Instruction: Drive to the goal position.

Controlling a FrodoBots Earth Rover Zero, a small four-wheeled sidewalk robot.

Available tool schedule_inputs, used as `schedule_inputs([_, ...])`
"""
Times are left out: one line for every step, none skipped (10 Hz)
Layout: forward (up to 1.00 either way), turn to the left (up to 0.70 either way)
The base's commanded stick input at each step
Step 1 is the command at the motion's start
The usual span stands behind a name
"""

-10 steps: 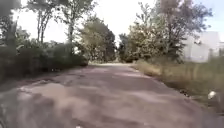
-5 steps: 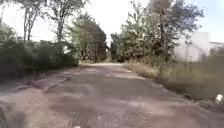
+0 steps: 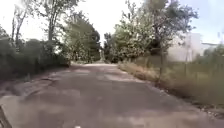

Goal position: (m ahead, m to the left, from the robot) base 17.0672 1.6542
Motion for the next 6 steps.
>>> schedule_inputs([1.00, -0.03])
schedule_inputs([1.00, -0.03])
schedule_inputs([1.00, -0.04])
schedule_inputs([1.00, -0.04])
schedule_inputs([1.00, -0.04])
schedule_inputs([1.00, -0.03])
